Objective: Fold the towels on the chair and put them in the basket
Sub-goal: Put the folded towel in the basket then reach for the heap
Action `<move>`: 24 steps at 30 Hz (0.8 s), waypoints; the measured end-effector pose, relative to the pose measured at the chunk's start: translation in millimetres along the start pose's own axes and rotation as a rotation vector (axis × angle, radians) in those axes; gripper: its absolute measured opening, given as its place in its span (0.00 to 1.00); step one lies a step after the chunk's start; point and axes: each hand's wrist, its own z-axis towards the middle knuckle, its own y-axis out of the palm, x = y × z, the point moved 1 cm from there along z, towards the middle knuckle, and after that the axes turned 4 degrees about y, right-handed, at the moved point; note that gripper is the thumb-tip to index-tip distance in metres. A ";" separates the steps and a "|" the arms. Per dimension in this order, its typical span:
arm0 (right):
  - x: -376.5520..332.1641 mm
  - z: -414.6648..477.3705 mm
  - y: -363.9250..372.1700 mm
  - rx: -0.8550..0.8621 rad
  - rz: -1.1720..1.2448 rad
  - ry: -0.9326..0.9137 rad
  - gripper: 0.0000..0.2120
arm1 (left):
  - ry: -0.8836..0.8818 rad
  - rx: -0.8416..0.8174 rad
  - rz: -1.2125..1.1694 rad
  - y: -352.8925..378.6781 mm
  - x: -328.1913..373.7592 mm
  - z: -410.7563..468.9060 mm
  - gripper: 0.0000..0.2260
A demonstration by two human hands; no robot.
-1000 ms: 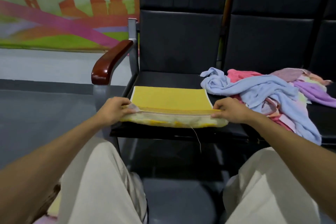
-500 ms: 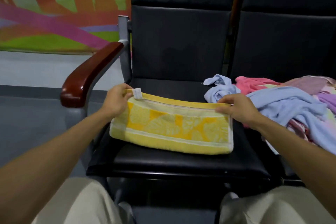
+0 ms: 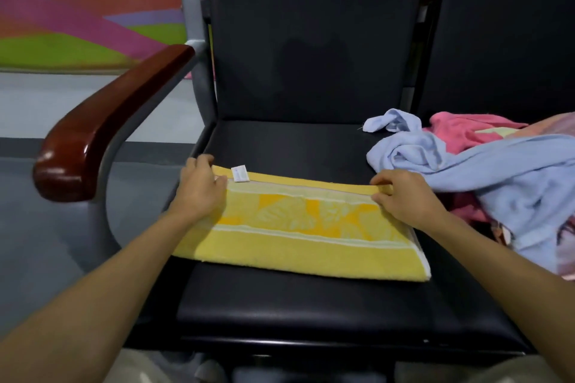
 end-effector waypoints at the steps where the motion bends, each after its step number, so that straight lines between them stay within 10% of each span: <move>1: -1.9 -1.7 1.9 0.055 -0.067 -0.064 0.13 | -0.042 -0.021 0.009 -4.0 1.0 -2.3 0.22; 4: -17.7 -11.1 3.0 0.148 -0.131 -0.254 0.09 | -0.181 -0.223 0.215 -14.2 0.7 -9.7 0.32; 7: -33.1 -23.7 5.4 -0.141 -0.098 -0.320 0.10 | -0.229 -0.409 0.294 -22.2 1.3 -19.2 0.23; 16: -46.6 -42.8 6.8 -0.353 -0.002 -0.279 0.19 | -0.122 -0.288 -0.187 -51.1 34.9 -52.6 0.04; 24: -2.2 -38.6 -28.4 0.067 0.490 0.070 0.12 | 0.117 -0.245 -0.430 -44.2 128.6 -66.1 0.16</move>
